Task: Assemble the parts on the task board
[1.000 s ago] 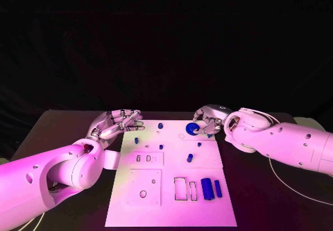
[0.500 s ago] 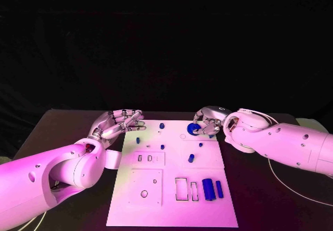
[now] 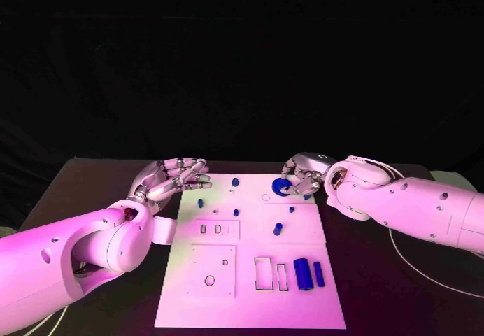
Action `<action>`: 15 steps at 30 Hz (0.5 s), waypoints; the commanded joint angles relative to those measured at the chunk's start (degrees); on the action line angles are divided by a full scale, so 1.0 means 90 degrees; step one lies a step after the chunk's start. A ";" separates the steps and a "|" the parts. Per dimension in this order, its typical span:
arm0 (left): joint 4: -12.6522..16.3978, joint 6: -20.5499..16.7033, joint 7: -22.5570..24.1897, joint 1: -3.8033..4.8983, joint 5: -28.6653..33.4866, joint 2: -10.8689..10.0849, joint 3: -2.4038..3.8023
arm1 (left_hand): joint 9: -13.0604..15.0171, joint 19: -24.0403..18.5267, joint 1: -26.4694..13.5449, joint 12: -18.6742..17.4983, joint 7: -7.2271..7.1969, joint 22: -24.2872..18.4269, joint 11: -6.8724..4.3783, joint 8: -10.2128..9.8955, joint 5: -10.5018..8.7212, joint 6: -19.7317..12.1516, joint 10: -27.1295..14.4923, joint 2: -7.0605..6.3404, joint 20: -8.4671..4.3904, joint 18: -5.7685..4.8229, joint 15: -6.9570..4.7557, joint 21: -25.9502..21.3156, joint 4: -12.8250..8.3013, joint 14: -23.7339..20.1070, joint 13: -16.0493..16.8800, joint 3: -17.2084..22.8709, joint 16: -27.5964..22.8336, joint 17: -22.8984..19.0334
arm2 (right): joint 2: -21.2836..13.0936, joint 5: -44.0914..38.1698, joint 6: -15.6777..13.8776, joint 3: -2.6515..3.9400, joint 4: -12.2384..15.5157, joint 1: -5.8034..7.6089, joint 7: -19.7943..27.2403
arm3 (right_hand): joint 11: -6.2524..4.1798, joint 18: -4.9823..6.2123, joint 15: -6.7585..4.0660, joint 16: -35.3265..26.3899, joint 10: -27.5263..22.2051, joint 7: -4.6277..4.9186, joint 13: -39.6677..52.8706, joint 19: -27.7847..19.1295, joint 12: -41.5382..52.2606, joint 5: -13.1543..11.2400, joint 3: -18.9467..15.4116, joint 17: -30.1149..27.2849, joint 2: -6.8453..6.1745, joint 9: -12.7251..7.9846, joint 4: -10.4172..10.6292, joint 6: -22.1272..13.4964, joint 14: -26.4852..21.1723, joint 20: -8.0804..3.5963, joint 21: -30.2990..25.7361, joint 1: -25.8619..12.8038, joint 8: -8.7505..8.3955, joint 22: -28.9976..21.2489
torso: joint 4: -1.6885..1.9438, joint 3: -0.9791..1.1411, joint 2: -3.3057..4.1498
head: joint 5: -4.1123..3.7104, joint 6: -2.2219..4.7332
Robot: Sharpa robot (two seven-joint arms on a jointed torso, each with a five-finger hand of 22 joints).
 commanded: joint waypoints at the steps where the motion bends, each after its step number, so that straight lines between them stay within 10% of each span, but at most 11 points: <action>1: 0.0009 0.0090 0.0022 0.0007 0.0009 0.0008 0.0006 | -0.0011 0.0032 -0.0038 -0.0042 0.0096 -0.0008 0.0013 -0.0040 0.0017 -0.0051 -0.0018 -0.0003 -0.0010 0.0092 0.0023 -0.0034 -0.0017 0.0012 -0.0005 0.0037 -0.0037 0.0009 | -0.0009 -0.0154 0.0100 -0.0024 0.0018 -0.0034 -0.0033 | -0.0064 -0.0042 -0.0057 0.0036 0.0474 -0.0043 0.1392 0.0666 0.0032 -0.0052 0.0178 0.0987 0.0041 -0.0029 -0.0078 0.0165 0.0528 -0.0015 0.0027 0.0159 -0.0001 0.1677 | -0.0003 0.0001 -0.0001 | 0.0002 -0.0003; 15: -0.0004 0.0103 0.0021 0.0007 0.0009 0.0019 0.0006 | -0.0012 0.0033 -0.0036 -0.0045 0.0096 -0.0009 0.0013 -0.0042 0.0017 -0.0052 -0.0018 -0.0002 -0.0010 0.0092 0.0024 -0.0034 -0.0020 0.0012 -0.0005 0.0040 -0.0038 0.0011 | 0.0028 -0.1029 -0.1359 -0.0022 0.0476 -0.0055 -0.0044 | -0.0186 -0.0042 -0.0147 0.0064 0.0552 -0.0177 0.1500 0.0666 0.0137 -0.0079 0.0642 0.1077 0.0000 -0.0032 -0.0234 0.0591 0.0547 -0.0101 0.0027 0.0206 -0.0032 0.1677 | 0.0007 -0.0004 -0.0003 | 0.0019 0.0036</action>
